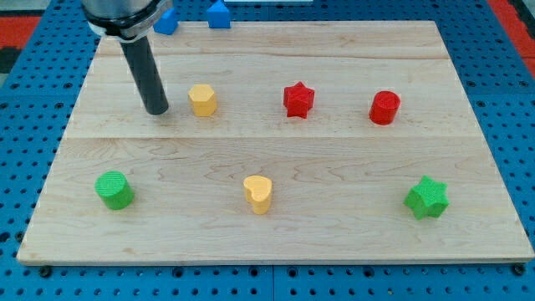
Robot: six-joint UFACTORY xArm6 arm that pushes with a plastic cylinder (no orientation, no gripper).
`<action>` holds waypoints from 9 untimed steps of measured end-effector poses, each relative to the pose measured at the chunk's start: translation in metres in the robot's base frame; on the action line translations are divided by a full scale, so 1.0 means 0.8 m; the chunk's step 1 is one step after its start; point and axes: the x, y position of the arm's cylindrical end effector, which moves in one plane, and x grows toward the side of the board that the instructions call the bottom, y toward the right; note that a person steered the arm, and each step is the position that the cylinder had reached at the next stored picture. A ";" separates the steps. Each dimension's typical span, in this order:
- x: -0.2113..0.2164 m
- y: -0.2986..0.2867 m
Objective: Move the yellow heart to the right of the green circle
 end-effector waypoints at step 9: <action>0.244 0.122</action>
